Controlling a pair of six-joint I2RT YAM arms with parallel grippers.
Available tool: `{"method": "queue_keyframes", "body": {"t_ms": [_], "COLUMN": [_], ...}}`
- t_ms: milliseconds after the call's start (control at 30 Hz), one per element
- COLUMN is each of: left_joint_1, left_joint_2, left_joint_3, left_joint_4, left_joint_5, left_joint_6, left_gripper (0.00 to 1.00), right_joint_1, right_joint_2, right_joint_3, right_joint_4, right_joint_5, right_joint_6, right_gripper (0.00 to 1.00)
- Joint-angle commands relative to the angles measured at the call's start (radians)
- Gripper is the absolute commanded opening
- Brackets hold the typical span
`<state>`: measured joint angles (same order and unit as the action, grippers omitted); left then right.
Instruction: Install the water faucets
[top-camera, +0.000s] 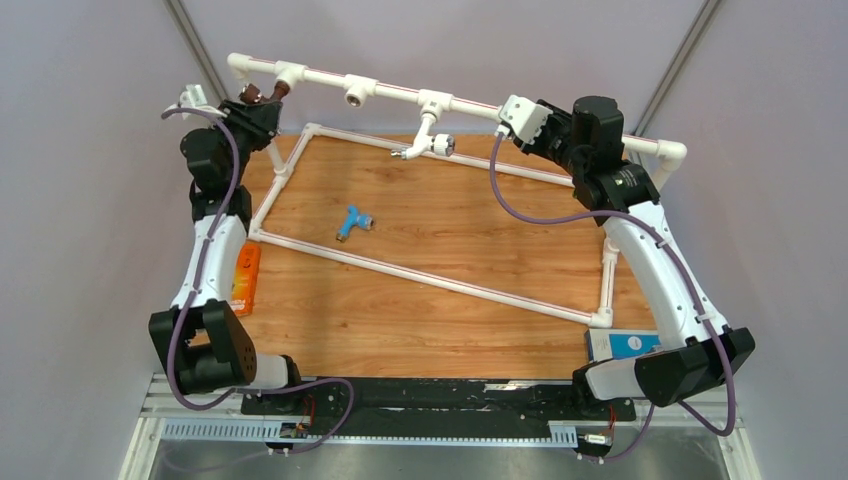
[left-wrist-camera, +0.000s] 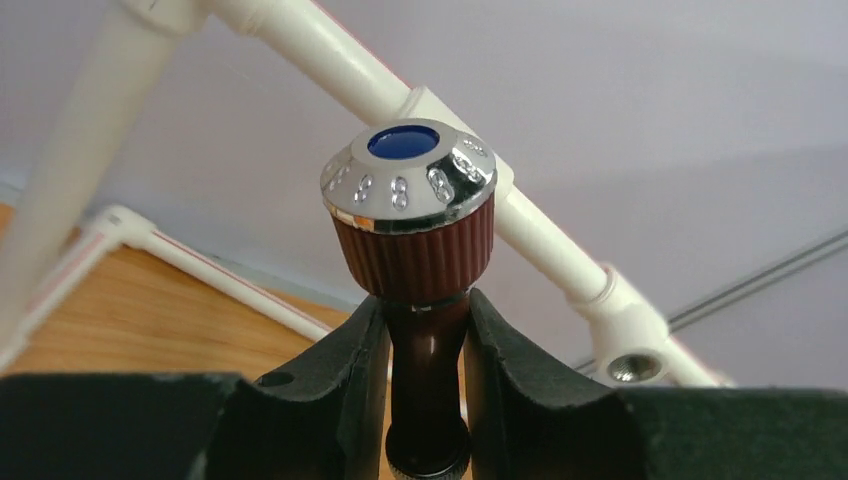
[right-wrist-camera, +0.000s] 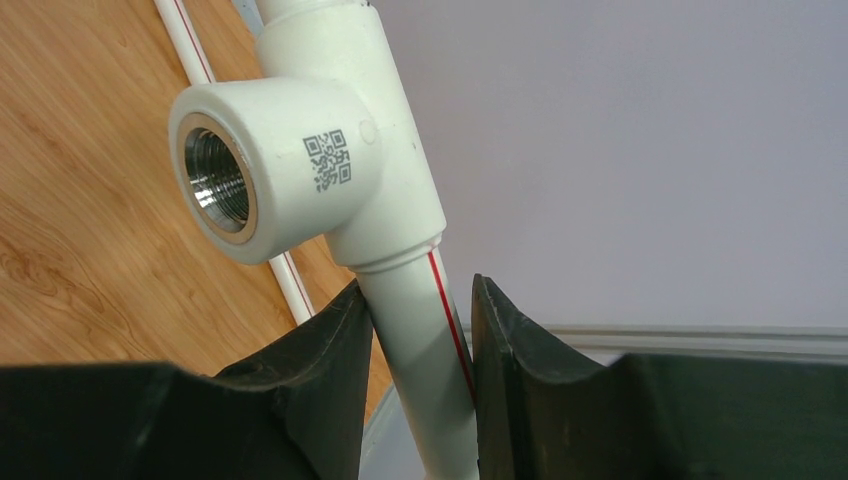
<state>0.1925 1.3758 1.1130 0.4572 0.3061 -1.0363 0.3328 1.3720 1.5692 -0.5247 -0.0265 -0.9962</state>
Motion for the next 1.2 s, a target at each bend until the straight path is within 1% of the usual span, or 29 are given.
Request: {"method": "queue_keyframes", "body": {"t_ms": [0,33,67,100,133,167,200,233,267,300,367,500,533,567,600,667,733,800,833,867,900,933,967,1000,1033,1067,1100,1133,1167], "left_joint_1": [-0.083,-0.103,-0.158,-0.186,-0.261,-0.302,-0.365,-0.427,-0.453,-0.470,-0.473,-0.472,-0.472,-0.469,-0.470,-0.467,-0.458,-0.444,-0.430,-0.423,-0.398,-0.378,-0.348,-0.312,-0.289,-0.253,-0.230,-0.199,-0.199], "left_joint_2": [-0.069,-0.078,-0.093,-0.099,-0.113,-0.116,-0.109,-0.100,-0.084,-0.086,-0.103,-0.124,-0.138,-0.145,-0.162,-0.187,-0.222,-0.259,-0.286,-0.297,-0.326,-0.336,-0.363,-0.376,-0.403,-0.417,-0.434,-0.445,-0.463], "left_joint_3": [0.135,0.163,0.171,0.185,0.186,0.176,0.162,0.144,0.121,0.044,-0.020,0.033,0.042,0.059,0.065,0.076,0.077,0.079,0.079,0.082,0.085,0.091,0.090,0.085,0.082,0.080,0.080,0.073,0.065], "left_joint_4": [-0.154,-0.295,-0.378,-0.508,-0.581,-0.677,-0.711,-0.776,-0.763,-0.706,-0.599,-0.580,-0.569,-0.565,-0.565,-0.560,-0.554,-0.549,-0.543,-0.540,-0.543,-0.551,-0.549,-0.536,-0.532,-0.535,-0.540,-0.542,-0.529], "left_joint_5": [0.130,0.125,0.090,0.065,-0.003,-0.063,-0.197,-0.299,-0.473,-0.555,-0.575,-0.539,-0.535,-0.520,-0.512,-0.492,-0.469,-0.434,-0.415,-0.407,-0.377,-0.355,-0.325,-0.312,-0.286,-0.253,-0.230,-0.191,-0.190], "left_joint_6": [0.966,1.128,1.411,1.538,1.819,1.937,2.184,2.284,2.440,2.495,2.553,2.385,2.328,2.304,2.256,2.183,2.086,1.963,1.857,1.801,1.667,1.606,1.461,1.390,1.233,1.148,1.002,0.917,0.778], "left_gripper": [0.34,0.34,0.34,0.33,0.33,0.33,0.33,0.33,0.33,0.33,0.32,0.43,0.51,0.54,0.63,0.72,0.79,0.81,0.81,0.83,0.83,0.83,0.83,0.85,0.88,0.89,0.91,0.91,0.91], "right_joint_1": [0.026,0.026,0.025,0.026,0.026,0.026,0.026,0.026,0.026,0.025,0.025,0.026,0.025,0.026,0.025,0.025,0.025,0.025,0.025,0.025,0.026,0.026,0.025,0.026,0.025,0.026,0.026,0.025,0.026], "right_joint_2": [0.024,0.022,0.024,0.024,0.024,0.024,0.025,0.025,0.025,0.024,0.021,0.019,0.022,0.022,0.024,0.022,0.021,0.019,0.019,0.019,0.022,0.021,0.021,0.022,0.024,0.022,0.022,0.022,0.022], "right_joint_3": [-0.023,-0.023,-0.021,-0.020,-0.021,-0.020,-0.018,-0.020,-0.020,-0.020,-0.020,-0.018,-0.018,-0.017,-0.018,-0.021,-0.023,-0.021,-0.021,-0.020,-0.018,-0.020,-0.021,-0.020,-0.020,-0.020,-0.021,-0.020,-0.020], "right_joint_4": [-0.081,-0.081,-0.081,-0.081,-0.081,-0.081,-0.081,-0.081,-0.081,-0.083,-0.081,-0.081,-0.081,-0.083,-0.081,-0.081,-0.081,-0.083,-0.083,-0.083,-0.081,-0.083,-0.083,-0.081,-0.083,-0.084,-0.081,-0.084,-0.083], "right_joint_5": [-0.104,-0.104,-0.104,-0.105,-0.107,-0.108,-0.108,-0.108,-0.110,-0.108,-0.108,-0.105,-0.108,-0.113,-0.116,-0.118,-0.116,-0.115,-0.115,-0.118,-0.118,-0.119,-0.119,-0.119,-0.121,-0.119,-0.119,-0.121,-0.121], "right_joint_6": [0.154,0.154,0.154,0.154,0.156,0.156,0.157,0.157,0.157,0.157,0.156,0.153,0.154,0.154,0.156,0.157,0.157,0.156,0.157,0.157,0.157,0.159,0.159,0.159,0.159,0.159,0.160,0.160,0.160], "right_gripper": [0.00,0.00,0.00,0.00,0.00,0.00,0.00,0.00,0.00,0.00,0.00,0.00,0.00,0.00,0.00,0.00,0.00,0.00,0.00,0.00,0.00,0.00,0.00,0.00,0.00,0.00,0.00,0.00,0.00]}}
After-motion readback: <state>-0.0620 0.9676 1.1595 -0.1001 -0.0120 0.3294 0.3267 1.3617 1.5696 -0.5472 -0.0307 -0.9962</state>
